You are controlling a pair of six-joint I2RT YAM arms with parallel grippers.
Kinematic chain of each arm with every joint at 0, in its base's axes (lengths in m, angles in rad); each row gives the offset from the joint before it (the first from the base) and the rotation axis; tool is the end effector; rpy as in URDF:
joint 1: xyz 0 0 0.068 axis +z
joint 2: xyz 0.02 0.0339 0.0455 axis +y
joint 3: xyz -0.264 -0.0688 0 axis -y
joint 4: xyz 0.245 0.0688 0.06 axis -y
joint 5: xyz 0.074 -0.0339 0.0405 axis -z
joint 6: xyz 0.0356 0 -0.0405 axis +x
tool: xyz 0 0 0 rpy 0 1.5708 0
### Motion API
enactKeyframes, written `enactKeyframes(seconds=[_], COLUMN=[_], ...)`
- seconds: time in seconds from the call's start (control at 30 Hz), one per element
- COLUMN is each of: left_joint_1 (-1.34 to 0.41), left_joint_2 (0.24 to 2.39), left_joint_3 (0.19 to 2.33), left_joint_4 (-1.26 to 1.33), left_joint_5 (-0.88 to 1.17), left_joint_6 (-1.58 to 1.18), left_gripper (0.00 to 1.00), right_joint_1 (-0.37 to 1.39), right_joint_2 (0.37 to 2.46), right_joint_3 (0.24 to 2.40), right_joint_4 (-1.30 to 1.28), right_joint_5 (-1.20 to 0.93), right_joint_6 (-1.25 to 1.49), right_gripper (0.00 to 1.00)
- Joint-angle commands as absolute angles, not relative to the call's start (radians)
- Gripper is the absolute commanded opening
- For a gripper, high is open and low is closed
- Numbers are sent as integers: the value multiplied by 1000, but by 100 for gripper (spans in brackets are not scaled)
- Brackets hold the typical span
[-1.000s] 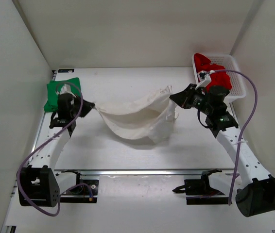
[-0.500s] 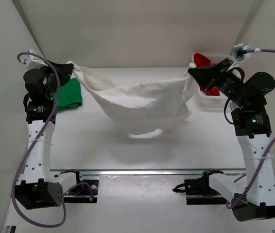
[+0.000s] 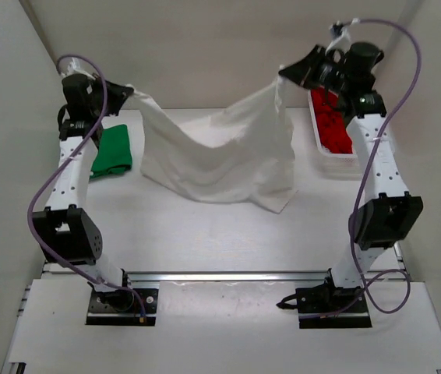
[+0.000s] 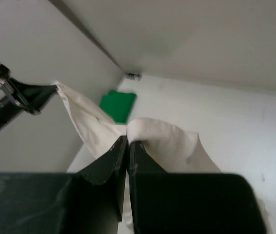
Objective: Fold and stack the t-shirts
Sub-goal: Flatten out the tshirt
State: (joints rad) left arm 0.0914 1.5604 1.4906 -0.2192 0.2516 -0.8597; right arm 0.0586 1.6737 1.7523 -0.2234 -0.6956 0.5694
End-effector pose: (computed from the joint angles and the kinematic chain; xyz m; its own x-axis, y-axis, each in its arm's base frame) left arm 0.3691 0.0249 0.3893 -0.2983 -0.7642 -0.5718 -0.1176 0.6240 -0.7725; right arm 0.3849 0.0454 0.4405 -0.4869 0.3860 -0.7836 -0.4934 0.6187 0.6114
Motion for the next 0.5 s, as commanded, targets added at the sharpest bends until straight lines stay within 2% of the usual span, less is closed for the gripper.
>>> enactKeyframes(seconds=[0.0, 0.03, 0.1, 0.23, 0.33, 0.47], left_joint_1=[103, 116, 135, 144, 144, 147], left_joint_2=[1552, 1571, 1588, 1507, 1407, 1240], left_joint_3=[1713, 1779, 1871, 1780, 1519, 1035], left_joint_4=[-160, -161, -186, -140, -25, 121], left_joint_5=[304, 307, 308, 290, 282, 221], left_joint_6=[-919, -928, -927, -899, -894, -894], left_gripper=[0, 0, 0, 0, 0, 0], right_joint_1=[55, 37, 2, -57, -66, -77], right_joint_2=[1704, 1771, 1790, 1623, 1481, 1329], right_joint_3=[2198, 2347, 2376, 1997, 1618, 1067], right_joint_4=[-202, -222, -133, -6, 115, 276], right_joint_5=[-695, -706, -789, -822, -834, -851], right_joint_6=[581, 615, 702, 717, 732, 785], right_gripper=[1, 1, 1, 1, 0, 0])
